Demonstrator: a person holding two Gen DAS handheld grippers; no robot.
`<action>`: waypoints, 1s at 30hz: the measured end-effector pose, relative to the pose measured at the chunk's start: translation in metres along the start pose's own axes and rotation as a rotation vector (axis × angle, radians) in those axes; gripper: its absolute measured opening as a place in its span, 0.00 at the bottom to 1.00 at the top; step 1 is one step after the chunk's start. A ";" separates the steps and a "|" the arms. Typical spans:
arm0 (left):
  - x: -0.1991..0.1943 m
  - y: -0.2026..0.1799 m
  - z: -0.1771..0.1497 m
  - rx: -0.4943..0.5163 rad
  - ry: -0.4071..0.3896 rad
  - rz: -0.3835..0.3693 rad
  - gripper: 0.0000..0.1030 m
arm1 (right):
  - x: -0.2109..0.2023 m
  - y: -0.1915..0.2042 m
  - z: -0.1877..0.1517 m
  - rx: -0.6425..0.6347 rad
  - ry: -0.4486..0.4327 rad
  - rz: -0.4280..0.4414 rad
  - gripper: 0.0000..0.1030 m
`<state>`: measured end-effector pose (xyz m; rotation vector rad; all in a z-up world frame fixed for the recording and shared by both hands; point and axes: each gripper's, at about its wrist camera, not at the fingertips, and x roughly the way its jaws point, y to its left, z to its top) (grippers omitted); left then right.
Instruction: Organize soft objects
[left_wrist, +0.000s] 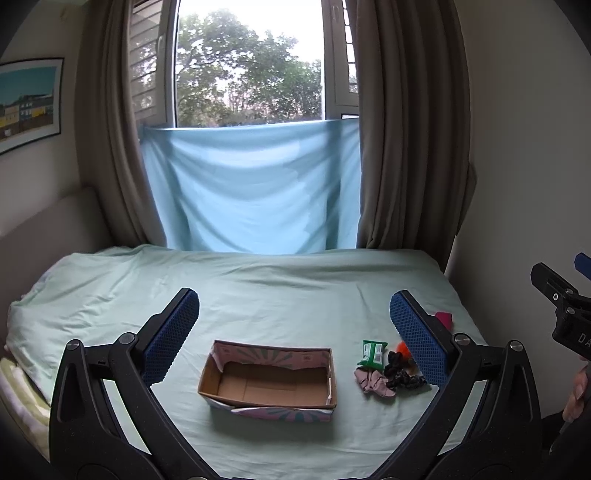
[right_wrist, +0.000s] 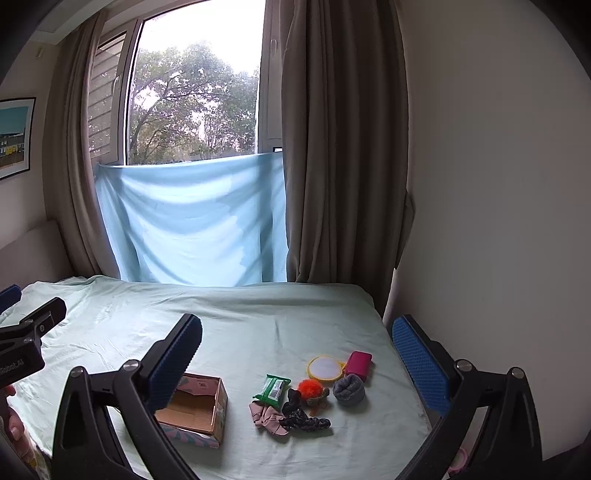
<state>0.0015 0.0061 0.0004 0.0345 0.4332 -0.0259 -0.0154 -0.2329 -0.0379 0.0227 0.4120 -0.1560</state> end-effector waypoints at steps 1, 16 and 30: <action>0.000 0.000 0.000 -0.001 0.001 -0.001 1.00 | 0.000 0.001 -0.001 0.002 0.000 0.002 1.00; 0.006 0.004 -0.001 0.003 0.008 -0.008 1.00 | 0.002 0.003 -0.004 0.007 0.000 -0.002 1.00; 0.014 0.005 0.002 0.005 0.014 -0.028 1.00 | 0.003 0.004 -0.004 0.014 -0.002 0.003 1.00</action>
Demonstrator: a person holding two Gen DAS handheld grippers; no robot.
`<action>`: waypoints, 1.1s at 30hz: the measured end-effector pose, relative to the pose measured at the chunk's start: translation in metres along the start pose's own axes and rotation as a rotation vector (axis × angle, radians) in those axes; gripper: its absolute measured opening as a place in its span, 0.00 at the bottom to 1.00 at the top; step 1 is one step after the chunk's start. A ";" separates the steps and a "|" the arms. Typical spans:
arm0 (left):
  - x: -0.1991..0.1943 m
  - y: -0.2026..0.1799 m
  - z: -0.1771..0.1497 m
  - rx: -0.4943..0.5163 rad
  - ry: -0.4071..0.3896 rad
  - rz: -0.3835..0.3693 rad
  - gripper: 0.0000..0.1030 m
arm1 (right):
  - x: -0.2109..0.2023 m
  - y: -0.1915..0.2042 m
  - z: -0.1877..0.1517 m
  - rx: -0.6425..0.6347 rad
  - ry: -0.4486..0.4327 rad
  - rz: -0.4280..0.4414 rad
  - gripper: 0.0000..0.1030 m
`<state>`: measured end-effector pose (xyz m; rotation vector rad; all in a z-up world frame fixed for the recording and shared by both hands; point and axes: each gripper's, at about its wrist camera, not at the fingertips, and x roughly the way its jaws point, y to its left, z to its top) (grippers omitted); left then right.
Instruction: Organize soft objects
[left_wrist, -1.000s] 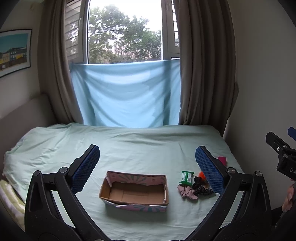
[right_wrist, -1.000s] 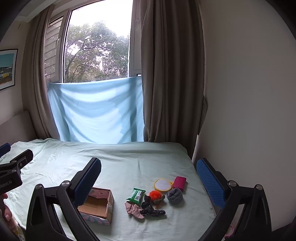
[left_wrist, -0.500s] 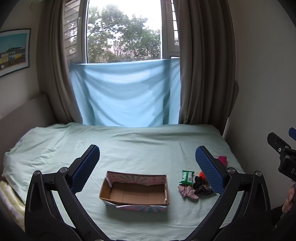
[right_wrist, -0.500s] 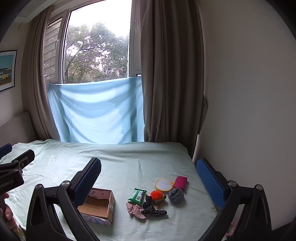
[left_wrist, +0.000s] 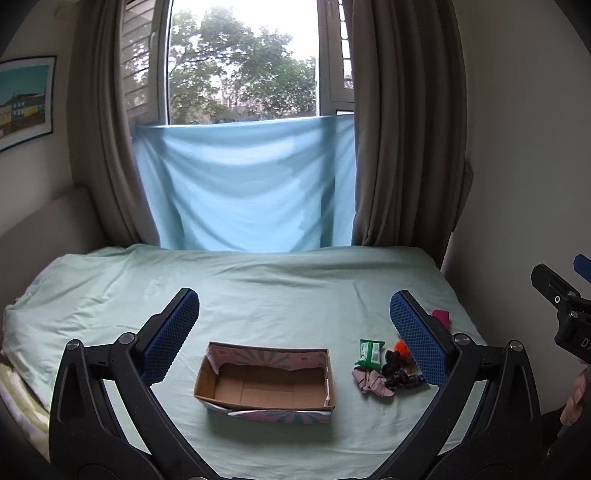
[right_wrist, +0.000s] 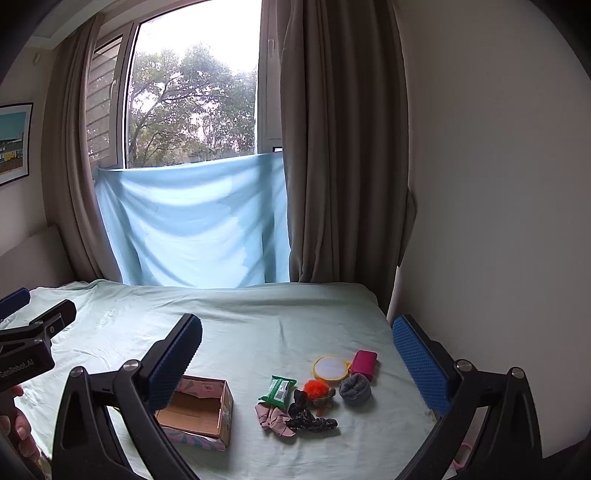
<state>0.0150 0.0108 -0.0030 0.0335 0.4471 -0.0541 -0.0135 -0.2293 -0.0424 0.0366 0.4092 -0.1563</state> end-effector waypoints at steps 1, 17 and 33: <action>0.001 0.000 0.000 0.000 0.001 0.000 1.00 | 0.001 0.001 0.000 -0.002 0.002 0.000 1.00; 0.016 -0.001 0.005 -0.010 0.019 -0.018 1.00 | 0.013 0.000 0.007 -0.002 0.017 -0.002 1.00; 0.089 -0.013 0.021 0.003 0.149 -0.120 1.00 | 0.054 -0.018 0.009 0.041 0.107 -0.075 1.00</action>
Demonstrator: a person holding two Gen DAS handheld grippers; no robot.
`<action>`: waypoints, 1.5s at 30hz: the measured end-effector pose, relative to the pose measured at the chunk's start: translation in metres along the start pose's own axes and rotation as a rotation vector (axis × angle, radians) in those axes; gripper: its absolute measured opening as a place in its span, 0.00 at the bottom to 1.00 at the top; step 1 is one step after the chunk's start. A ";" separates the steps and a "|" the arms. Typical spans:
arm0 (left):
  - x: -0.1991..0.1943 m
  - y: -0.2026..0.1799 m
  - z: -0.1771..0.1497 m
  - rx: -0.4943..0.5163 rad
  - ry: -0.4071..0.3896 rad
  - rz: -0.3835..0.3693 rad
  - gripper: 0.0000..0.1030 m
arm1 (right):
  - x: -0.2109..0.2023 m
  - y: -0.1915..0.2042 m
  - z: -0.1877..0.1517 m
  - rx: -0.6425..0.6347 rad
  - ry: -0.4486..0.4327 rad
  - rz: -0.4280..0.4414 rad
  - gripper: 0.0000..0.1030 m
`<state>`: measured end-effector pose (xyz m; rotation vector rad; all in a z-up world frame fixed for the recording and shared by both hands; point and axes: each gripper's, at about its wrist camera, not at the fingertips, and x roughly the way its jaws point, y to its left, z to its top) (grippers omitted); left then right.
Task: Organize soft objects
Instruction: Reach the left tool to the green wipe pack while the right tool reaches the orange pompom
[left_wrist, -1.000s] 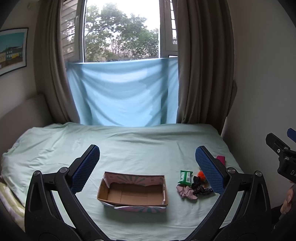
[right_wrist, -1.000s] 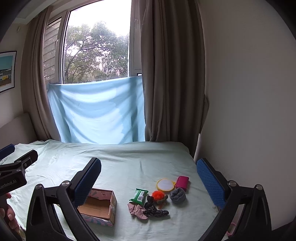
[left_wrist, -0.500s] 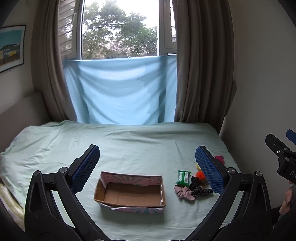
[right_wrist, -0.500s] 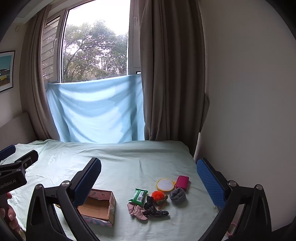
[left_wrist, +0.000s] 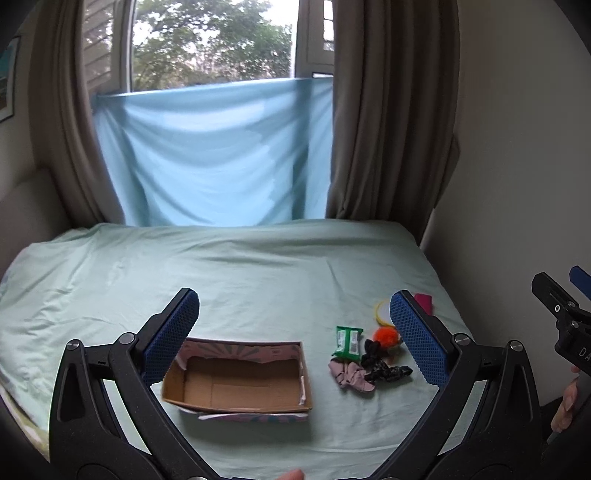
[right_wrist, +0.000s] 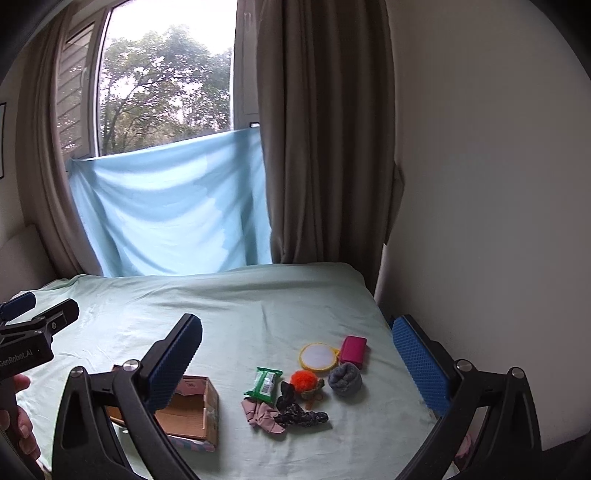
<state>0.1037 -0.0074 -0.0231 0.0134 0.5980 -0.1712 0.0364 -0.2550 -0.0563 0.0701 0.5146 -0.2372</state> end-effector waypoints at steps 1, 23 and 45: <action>0.010 -0.003 0.000 0.002 0.009 -0.013 1.00 | 0.005 -0.003 0.000 0.004 0.008 -0.005 1.00; 0.323 -0.102 -0.090 0.006 0.510 -0.064 1.00 | 0.259 -0.080 -0.099 0.215 0.455 0.016 1.00; 0.514 -0.131 -0.215 0.125 0.693 -0.092 0.89 | 0.443 -0.061 -0.231 0.498 0.633 0.079 0.89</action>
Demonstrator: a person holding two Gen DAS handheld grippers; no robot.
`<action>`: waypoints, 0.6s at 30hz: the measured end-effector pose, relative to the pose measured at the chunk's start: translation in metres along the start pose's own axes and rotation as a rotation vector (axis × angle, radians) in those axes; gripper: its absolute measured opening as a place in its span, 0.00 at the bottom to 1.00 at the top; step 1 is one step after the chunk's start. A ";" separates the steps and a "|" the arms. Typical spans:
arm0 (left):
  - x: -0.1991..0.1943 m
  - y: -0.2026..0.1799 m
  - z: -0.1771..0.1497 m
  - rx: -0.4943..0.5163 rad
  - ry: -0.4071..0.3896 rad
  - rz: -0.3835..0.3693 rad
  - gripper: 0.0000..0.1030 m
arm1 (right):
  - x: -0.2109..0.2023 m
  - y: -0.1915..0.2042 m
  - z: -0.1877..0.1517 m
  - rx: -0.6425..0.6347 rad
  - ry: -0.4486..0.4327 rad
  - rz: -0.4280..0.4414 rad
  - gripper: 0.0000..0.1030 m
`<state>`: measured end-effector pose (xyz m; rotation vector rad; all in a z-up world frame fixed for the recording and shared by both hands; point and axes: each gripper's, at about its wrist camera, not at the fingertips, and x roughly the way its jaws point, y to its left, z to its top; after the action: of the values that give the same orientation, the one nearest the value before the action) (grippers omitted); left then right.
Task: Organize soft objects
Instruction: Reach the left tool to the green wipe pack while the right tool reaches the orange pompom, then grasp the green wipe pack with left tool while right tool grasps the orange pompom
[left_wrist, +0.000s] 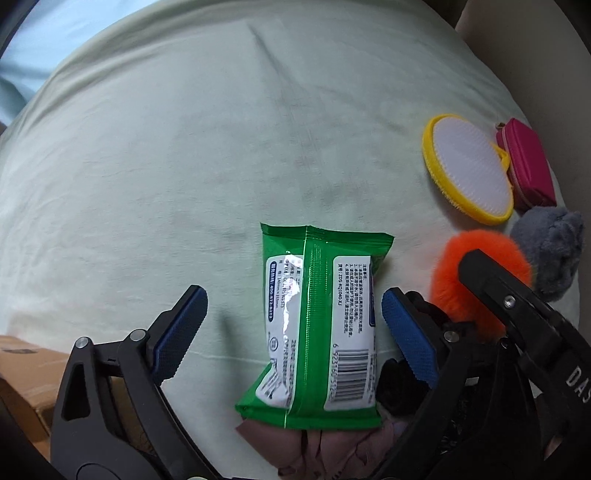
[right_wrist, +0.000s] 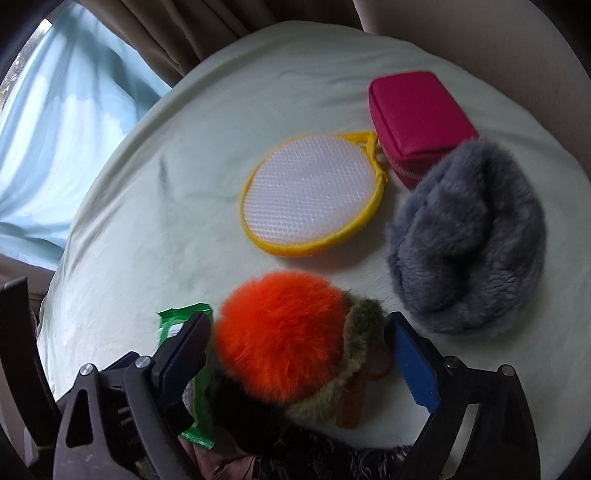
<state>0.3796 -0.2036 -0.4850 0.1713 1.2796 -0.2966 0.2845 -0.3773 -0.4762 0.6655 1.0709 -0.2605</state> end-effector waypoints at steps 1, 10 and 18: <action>0.004 -0.001 0.000 0.007 0.000 0.006 0.84 | 0.004 -0.001 -0.001 0.008 0.007 0.005 0.84; 0.020 -0.018 -0.009 0.079 -0.008 0.028 0.47 | 0.009 0.005 -0.003 -0.057 -0.022 -0.074 0.54; 0.016 -0.034 -0.013 0.128 -0.043 0.060 0.38 | 0.001 -0.003 -0.011 -0.091 -0.054 -0.094 0.39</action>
<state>0.3613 -0.2338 -0.5028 0.3105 1.2108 -0.3293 0.2752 -0.3725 -0.4818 0.5245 1.0569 -0.3075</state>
